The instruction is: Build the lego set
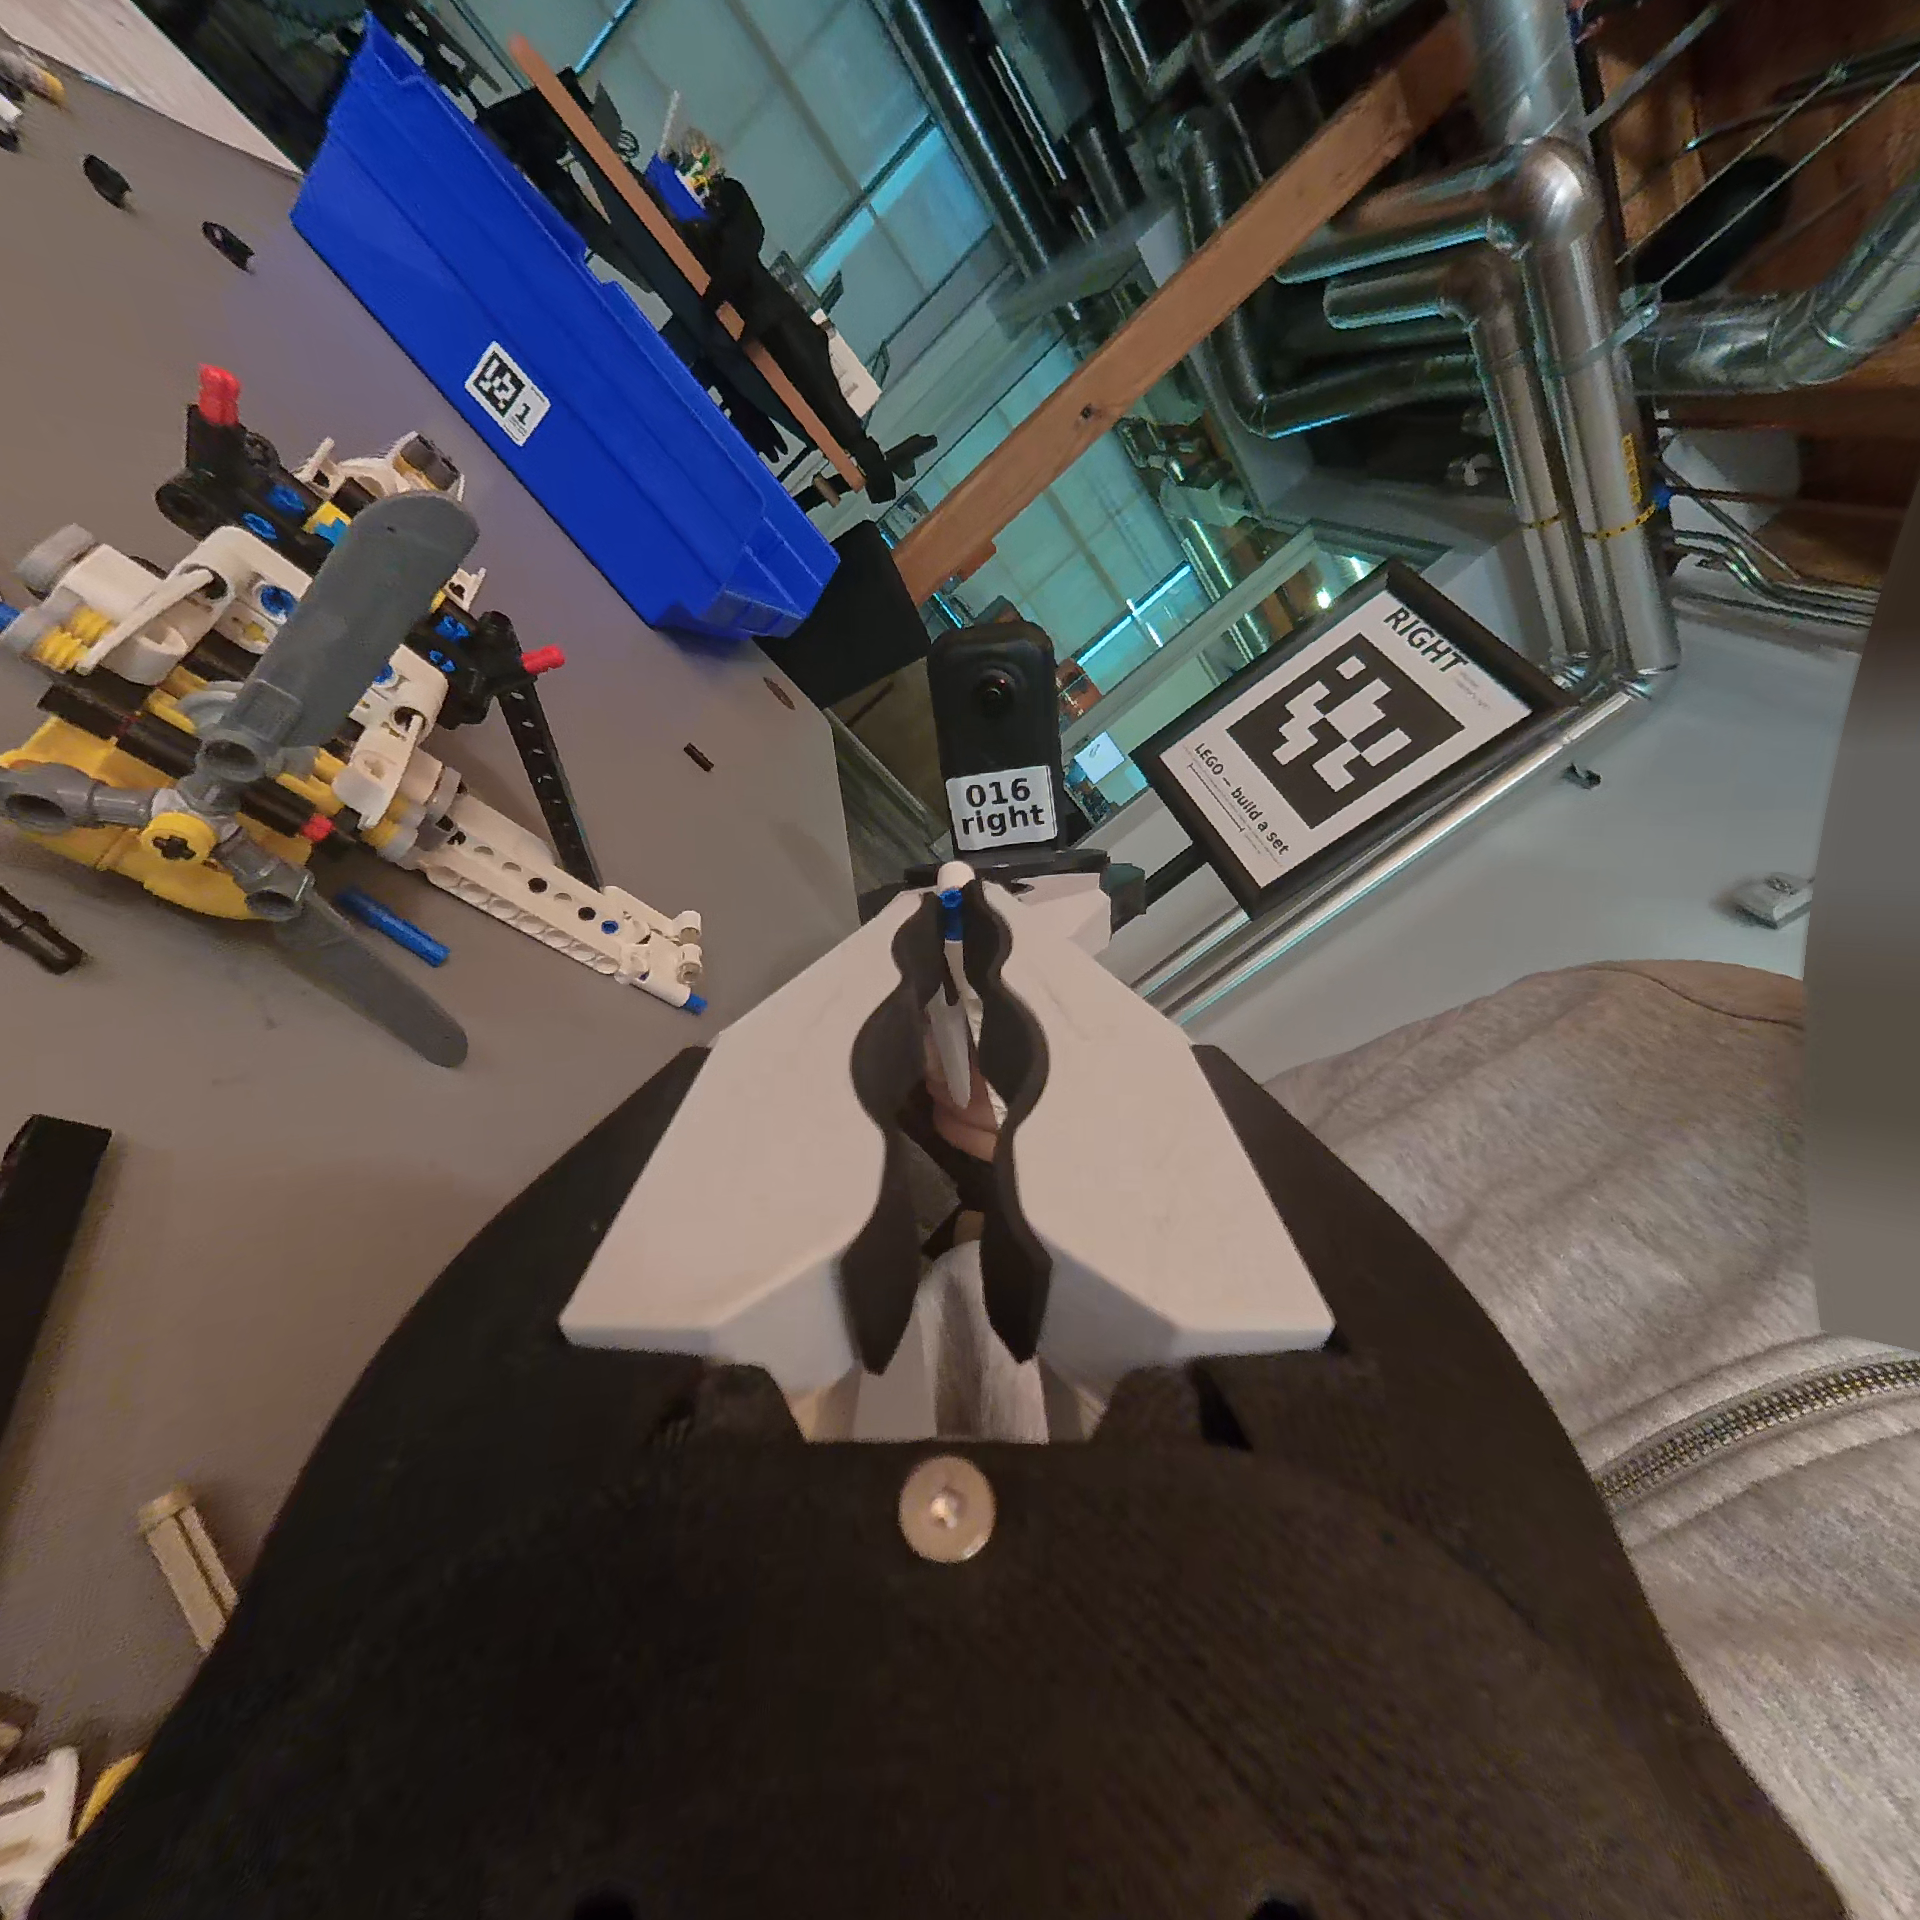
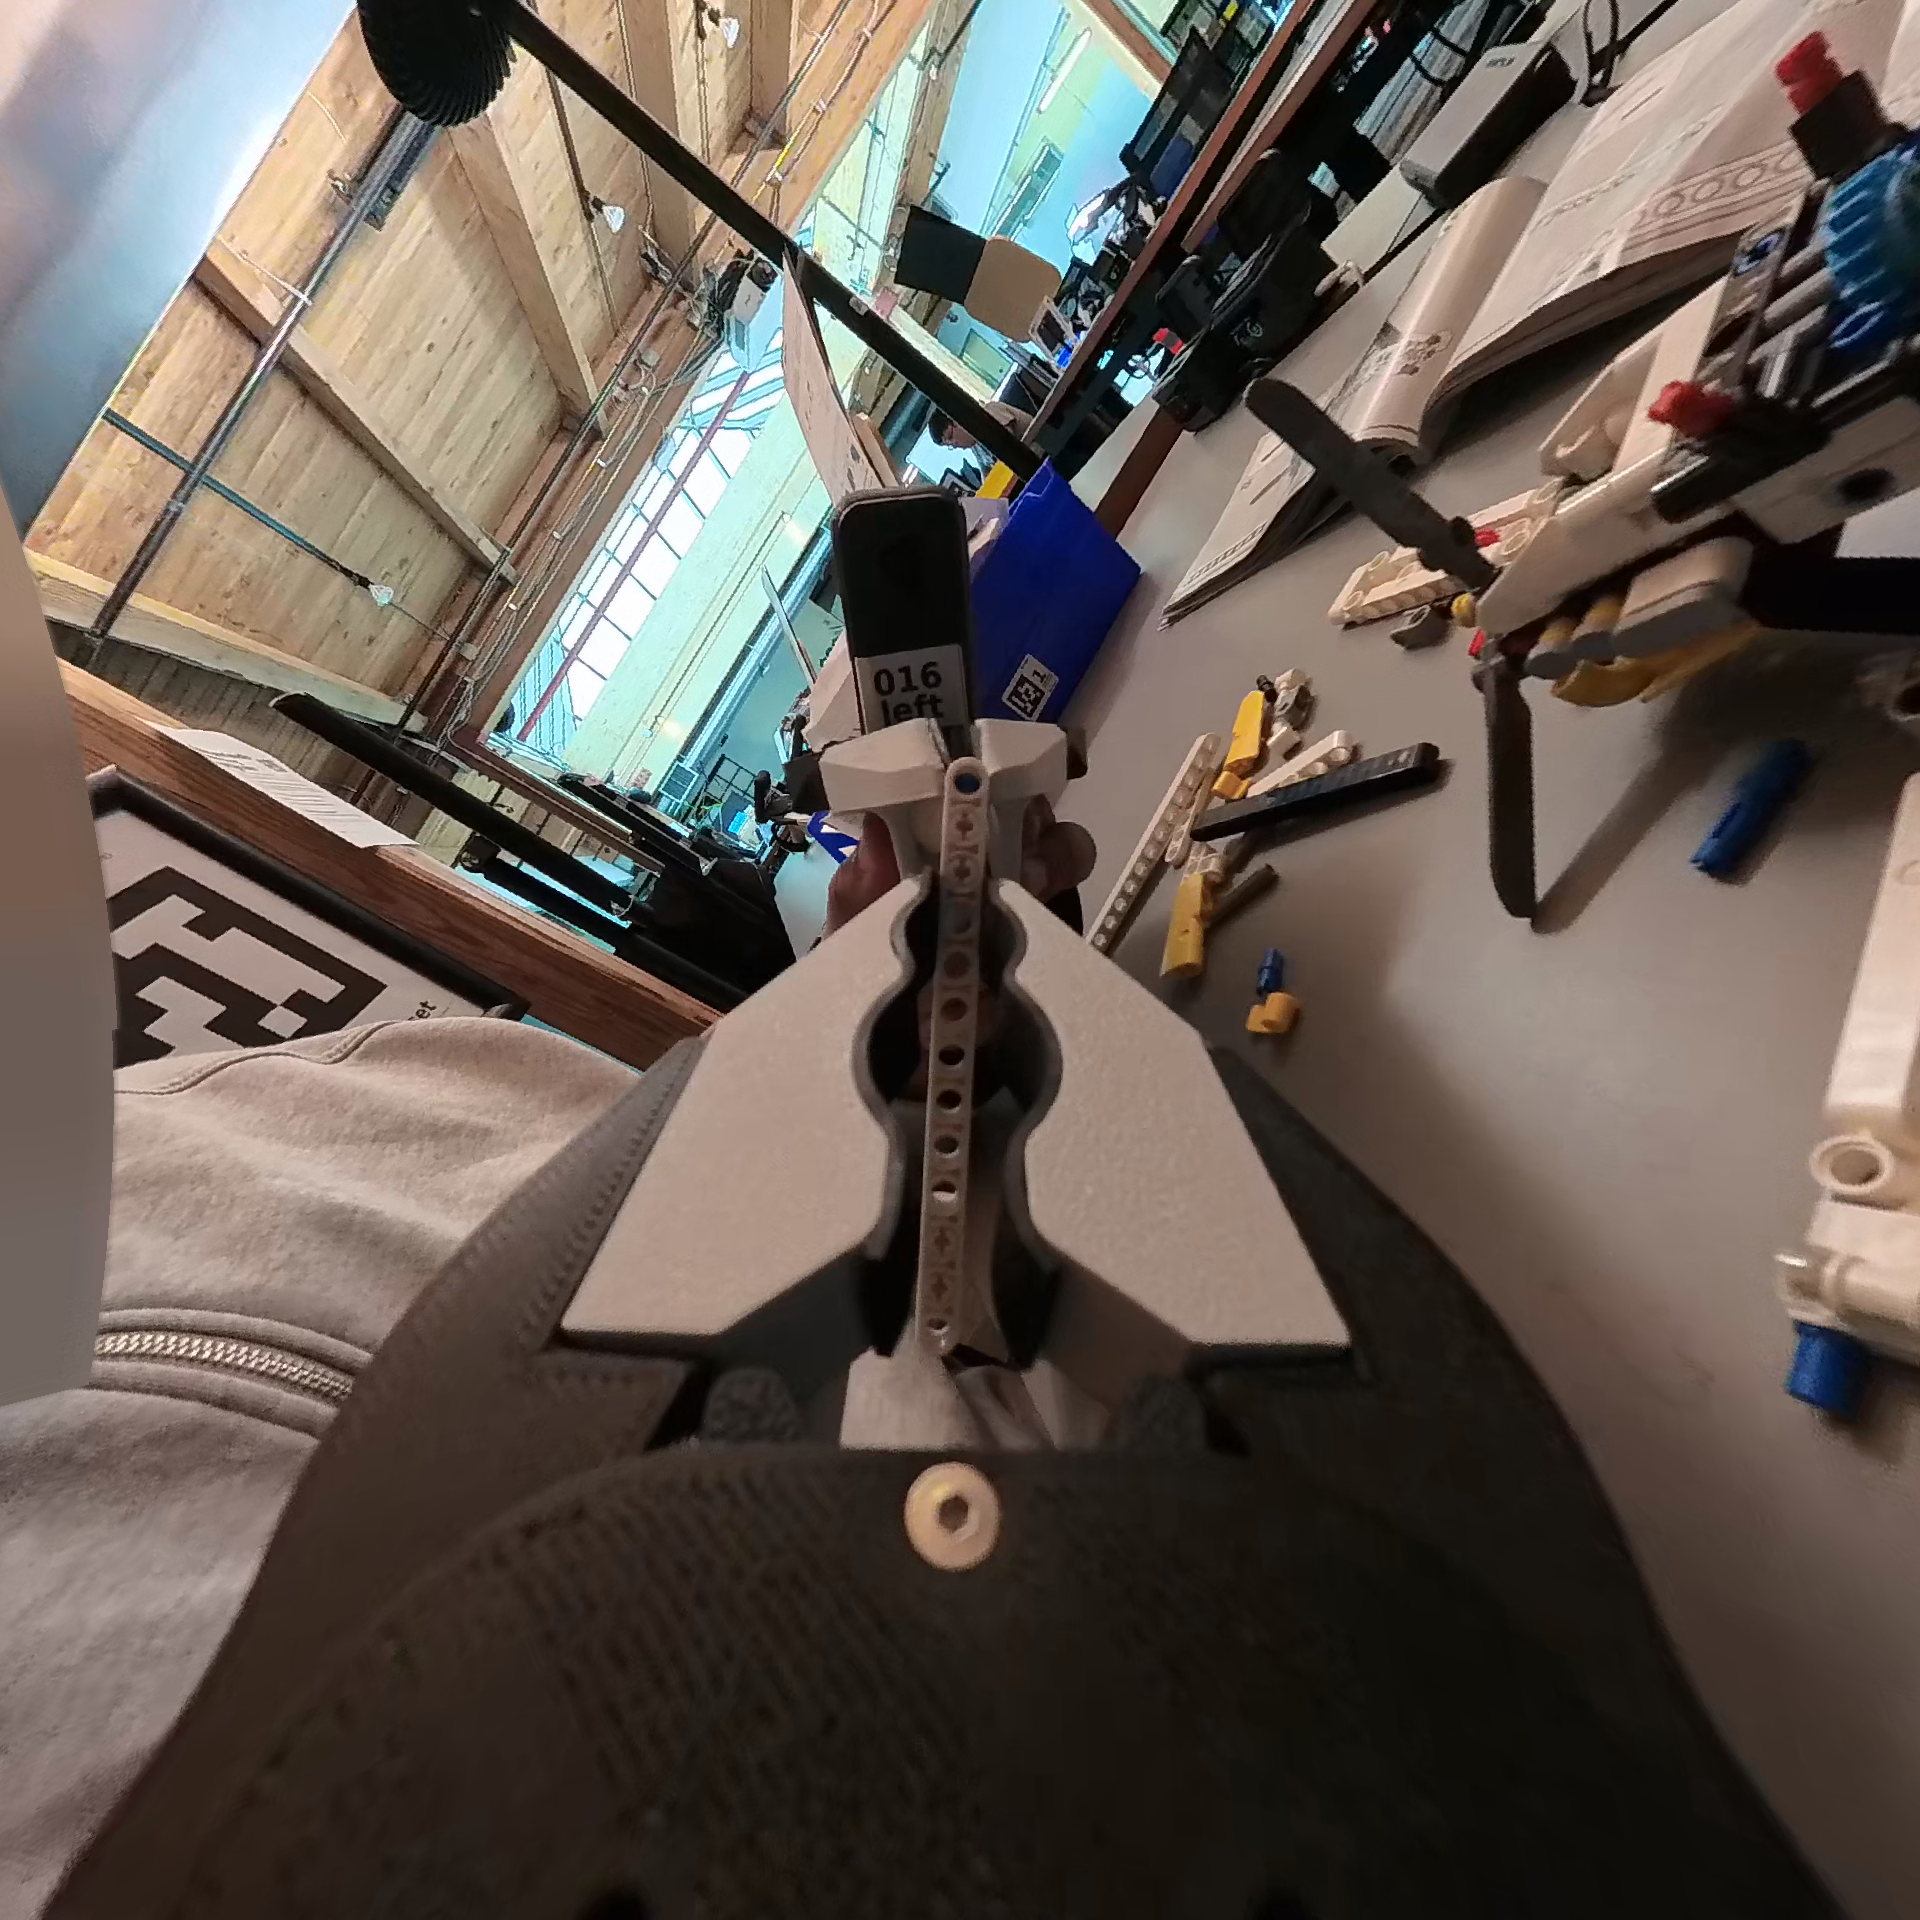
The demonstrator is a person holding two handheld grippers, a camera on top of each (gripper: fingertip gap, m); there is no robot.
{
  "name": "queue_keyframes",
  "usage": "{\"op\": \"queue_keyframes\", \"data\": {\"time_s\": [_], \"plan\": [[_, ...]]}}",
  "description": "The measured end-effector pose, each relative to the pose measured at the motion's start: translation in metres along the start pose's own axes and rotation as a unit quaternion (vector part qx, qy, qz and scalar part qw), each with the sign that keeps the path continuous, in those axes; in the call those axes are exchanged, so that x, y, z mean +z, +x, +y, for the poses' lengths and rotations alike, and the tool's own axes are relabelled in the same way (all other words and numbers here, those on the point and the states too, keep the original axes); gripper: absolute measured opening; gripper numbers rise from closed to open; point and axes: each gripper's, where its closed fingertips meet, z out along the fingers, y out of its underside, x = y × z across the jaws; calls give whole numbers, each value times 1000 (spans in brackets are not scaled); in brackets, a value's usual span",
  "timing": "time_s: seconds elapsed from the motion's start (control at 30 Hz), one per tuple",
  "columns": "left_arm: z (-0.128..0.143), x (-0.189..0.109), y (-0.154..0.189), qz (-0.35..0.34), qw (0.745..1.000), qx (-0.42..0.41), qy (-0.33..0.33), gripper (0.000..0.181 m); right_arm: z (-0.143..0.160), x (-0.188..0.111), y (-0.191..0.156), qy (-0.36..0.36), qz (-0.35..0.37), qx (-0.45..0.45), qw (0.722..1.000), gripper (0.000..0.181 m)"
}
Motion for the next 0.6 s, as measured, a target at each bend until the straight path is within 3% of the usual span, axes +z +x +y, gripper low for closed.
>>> {"op": "queue_keyframes", "data": {"time_s": [0.37, 0.47, 0.53, 0.57, 0.6], "plan": [[0, 1, -3, -23, 999, 27, -6, 0, 2, -3, 2, 1, -12, 34, 999, 6], [-3, 0, -2, -42, 997, 63, -3, 0, 0, -3, -4, 15, -67, 100, 993, 6], [-59, -56, -25, -90, 986, 37, 138, 0, 9, -10, 0, 11, -81, 129, 988, 6], [-77, -84, -28, -97, 981, 31, 167, 0, 10, -18, 6, 26, -72, 136, 988, 6], [-78, -92, -28, -119, 978, 52, 164, 0, 9, -25, 11, 40, -61, 138, 988, 5]]}}
